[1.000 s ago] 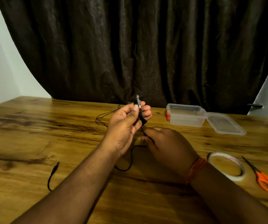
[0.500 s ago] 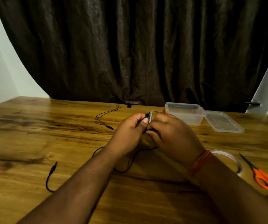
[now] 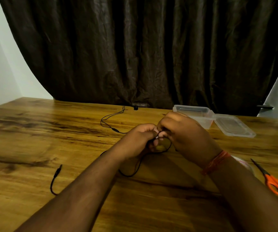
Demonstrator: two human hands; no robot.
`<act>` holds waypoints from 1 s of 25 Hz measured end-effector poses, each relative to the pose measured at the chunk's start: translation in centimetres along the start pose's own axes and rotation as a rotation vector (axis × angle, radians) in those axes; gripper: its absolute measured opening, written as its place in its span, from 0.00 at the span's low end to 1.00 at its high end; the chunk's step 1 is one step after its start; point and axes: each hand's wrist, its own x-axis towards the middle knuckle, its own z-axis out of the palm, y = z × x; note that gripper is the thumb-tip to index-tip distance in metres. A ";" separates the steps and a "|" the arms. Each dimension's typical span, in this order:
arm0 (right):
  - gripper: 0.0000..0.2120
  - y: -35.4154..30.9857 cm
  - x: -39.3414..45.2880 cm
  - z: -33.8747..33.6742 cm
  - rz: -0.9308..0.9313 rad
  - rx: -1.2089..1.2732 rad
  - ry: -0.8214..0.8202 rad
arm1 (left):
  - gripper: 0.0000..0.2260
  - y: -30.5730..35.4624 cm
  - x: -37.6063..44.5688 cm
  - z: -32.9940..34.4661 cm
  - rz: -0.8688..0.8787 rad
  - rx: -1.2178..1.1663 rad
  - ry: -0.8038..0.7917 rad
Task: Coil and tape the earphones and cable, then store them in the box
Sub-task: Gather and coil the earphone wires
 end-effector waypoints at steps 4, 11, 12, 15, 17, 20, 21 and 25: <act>0.02 0.6 0.3 -0.7 0.110 0.231 0.134 | 0.12 0.7 -0.7 -0.2 0.032 -0.161 -0.028; 0.07 -0.3 0.1 0.2 0.504 0.694 0.166 | 0.11 1.4 -0.6 -0.9 0.103 -0.688 -0.100; 0.06 -0.5 0.1 0.5 0.531 0.749 0.150 | 0.11 1.5 -0.5 -0.9 0.112 -0.747 -0.087; 0.07 -1.4 0.0 1.6 0.557 0.853 0.093 | 0.10 1.8 -0.5 -0.7 0.125 -0.860 -0.010; 0.09 -2.2 -0.1 2.4 0.562 0.894 0.057 | 0.10 1.8 -0.3 -0.7 0.153 -0.892 0.083; 0.08 -2.9 -0.4 3.2 0.510 0.768 -0.027 | 0.10 1.7 0.1 -0.7 0.205 -0.926 0.188; 0.08 -3.2 -0.5 3.3 0.479 0.706 -0.047 | 0.11 1.7 0.1 -0.7 0.213 -0.926 0.206; 0.10 -3.9 -0.5 3.5 0.383 0.471 -0.007 | 0.12 1.4 0.3 -0.3 0.221 -0.827 0.259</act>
